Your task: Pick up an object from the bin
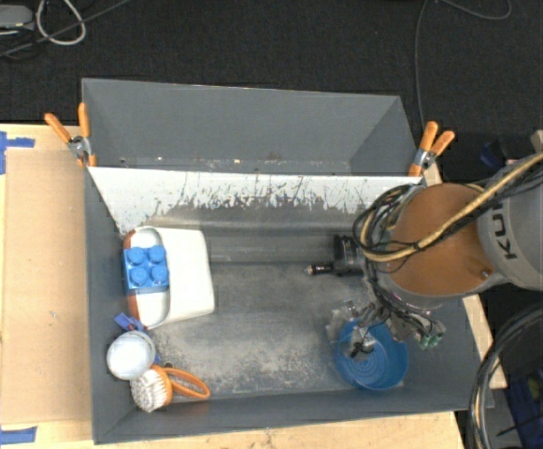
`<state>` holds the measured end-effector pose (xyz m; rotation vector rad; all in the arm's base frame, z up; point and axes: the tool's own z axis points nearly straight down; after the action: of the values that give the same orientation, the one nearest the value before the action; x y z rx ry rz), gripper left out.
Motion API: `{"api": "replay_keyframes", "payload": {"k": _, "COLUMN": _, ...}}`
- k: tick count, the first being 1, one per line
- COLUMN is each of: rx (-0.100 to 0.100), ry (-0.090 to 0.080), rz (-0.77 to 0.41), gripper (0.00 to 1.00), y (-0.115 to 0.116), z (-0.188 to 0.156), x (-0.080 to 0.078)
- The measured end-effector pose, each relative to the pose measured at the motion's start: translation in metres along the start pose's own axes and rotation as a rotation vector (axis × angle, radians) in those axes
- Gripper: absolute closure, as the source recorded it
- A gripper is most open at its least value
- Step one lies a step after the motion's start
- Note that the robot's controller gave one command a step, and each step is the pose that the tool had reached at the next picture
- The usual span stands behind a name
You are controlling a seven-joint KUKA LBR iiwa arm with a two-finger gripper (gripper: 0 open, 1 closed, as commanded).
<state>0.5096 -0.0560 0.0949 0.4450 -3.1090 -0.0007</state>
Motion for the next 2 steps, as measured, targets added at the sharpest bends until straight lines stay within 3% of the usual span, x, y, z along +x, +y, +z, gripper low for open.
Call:
{"api": "replay_keyframes", "payload": {"k": 1, "rx": 0.004, "ry": -0.006, "rz": -0.107, "gripper": 1.0, "y": 0.021, "z": -0.037, "x": -0.002}}
{"api": "replay_keyframes", "payload": {"k": 2, "rx": -0.005, "ry": 0.0, "rz": -0.146, "gripper": 1.0, "y": 0.024, "z": -0.02, "x": 0.001}}
